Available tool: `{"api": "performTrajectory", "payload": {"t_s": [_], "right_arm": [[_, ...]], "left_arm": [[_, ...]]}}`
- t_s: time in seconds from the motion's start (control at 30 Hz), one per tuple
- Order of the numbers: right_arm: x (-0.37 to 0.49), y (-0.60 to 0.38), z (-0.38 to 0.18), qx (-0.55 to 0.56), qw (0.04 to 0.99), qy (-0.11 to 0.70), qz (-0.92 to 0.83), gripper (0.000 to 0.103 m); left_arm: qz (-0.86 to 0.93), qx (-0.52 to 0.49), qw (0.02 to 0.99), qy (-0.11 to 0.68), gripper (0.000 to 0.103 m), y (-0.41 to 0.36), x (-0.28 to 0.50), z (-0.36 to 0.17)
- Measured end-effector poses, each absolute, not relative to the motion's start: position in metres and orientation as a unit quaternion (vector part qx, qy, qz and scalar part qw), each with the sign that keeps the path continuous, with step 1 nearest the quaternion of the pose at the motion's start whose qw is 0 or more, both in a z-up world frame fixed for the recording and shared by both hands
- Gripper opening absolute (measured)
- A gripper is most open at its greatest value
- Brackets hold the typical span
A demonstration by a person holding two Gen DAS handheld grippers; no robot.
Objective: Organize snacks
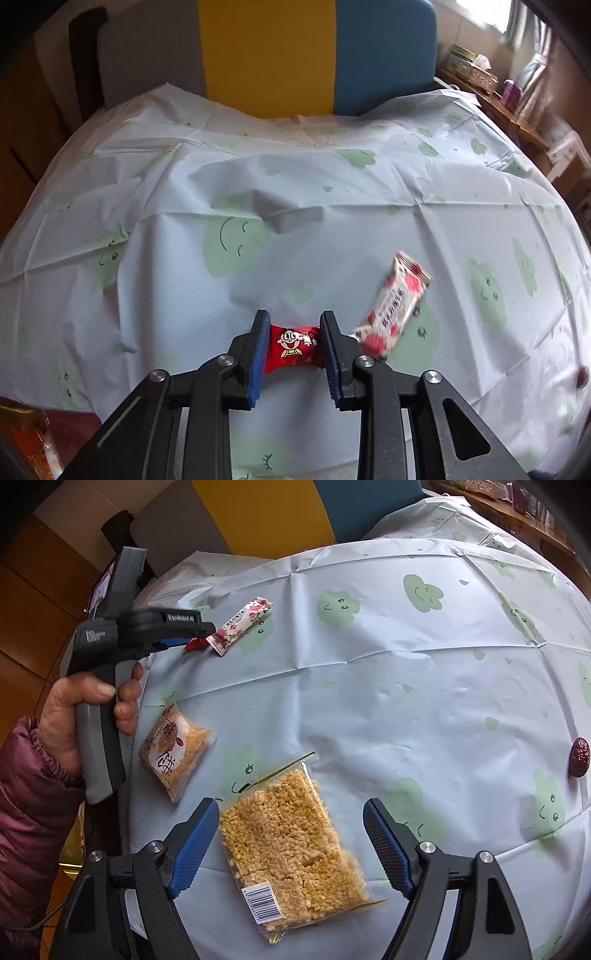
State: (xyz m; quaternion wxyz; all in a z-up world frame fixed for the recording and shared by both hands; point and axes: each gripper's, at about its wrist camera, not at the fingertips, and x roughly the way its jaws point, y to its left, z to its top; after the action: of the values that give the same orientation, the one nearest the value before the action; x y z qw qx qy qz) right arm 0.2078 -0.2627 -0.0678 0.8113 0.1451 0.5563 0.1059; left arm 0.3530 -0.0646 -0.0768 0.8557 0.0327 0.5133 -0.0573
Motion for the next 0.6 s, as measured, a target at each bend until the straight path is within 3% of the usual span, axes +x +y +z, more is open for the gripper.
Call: {"api": "performTrajectory", "payload": {"t_s": [0.23,0.47,0.6], "right_arm": [[0.207,-0.264,-0.067,0.145,0.812,0.556,0.103,0.082],[0.207,-0.269,-0.067,0.148,0.813,0.555,0.094,0.082],[0.207,-0.269,-0.066,0.148,0.814,0.554,0.09,0.082]], "left_arm": [[-0.068,0.006,0.857,0.51,0.031,-0.055,0.342,-0.077],[-0.098,0.001,0.853,0.513,0.055,-0.058,0.325,-0.075],[-0.099,0.02,0.851,0.516,0.055,-0.064,0.326,-0.075]]}}
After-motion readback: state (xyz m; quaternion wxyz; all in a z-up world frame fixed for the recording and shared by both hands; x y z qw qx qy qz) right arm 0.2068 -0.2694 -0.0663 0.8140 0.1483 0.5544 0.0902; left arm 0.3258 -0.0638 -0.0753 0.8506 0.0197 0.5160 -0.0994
